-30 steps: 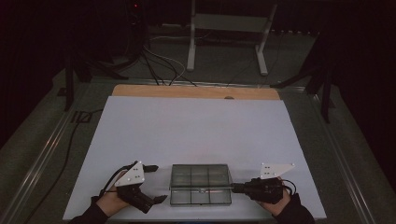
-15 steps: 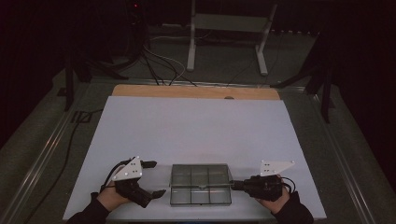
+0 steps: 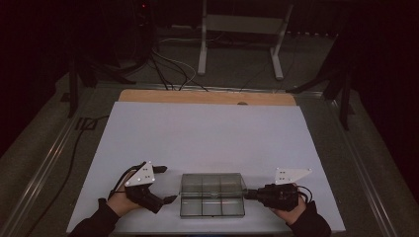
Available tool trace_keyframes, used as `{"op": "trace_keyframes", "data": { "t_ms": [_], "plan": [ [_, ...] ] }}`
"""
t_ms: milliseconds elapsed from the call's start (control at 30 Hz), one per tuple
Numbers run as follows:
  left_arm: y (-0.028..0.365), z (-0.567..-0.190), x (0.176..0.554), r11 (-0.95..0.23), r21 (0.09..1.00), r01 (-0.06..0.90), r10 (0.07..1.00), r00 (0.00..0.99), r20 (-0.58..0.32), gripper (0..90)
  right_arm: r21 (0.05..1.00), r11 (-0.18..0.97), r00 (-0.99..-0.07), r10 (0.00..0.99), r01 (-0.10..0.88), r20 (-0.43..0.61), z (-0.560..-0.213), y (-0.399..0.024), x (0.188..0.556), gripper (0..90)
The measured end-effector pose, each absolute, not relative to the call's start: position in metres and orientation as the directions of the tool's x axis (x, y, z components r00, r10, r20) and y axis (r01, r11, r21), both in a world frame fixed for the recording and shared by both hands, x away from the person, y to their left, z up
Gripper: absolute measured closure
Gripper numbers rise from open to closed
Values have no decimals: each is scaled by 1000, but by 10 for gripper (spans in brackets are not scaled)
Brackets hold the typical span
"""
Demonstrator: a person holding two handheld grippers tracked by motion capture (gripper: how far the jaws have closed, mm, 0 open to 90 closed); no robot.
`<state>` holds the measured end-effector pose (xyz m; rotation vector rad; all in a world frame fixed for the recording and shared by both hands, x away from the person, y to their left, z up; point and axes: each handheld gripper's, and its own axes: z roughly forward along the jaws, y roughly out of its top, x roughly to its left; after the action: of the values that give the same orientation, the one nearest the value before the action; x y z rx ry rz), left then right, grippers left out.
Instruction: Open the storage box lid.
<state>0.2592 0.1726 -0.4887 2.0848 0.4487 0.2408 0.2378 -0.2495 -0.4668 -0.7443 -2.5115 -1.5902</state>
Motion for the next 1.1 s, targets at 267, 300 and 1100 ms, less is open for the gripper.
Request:
{"op": "trace_keyframes", "data": {
  "t_ms": [267,300,1100],
  "plan": [
    [166,-488,263,-496,848,186,393,919,28,65,835,341,-881,358,432,309,-464,-249,239,899],
    [165,-488,264,-499,847,181,389,921,32,74,836,339,-881,359,431,308,-463,-249,239,899],
    [156,-491,269,-527,848,53,345,925,157,544,847,326,-883,362,420,299,-457,-248,245,899]
  ]
}}
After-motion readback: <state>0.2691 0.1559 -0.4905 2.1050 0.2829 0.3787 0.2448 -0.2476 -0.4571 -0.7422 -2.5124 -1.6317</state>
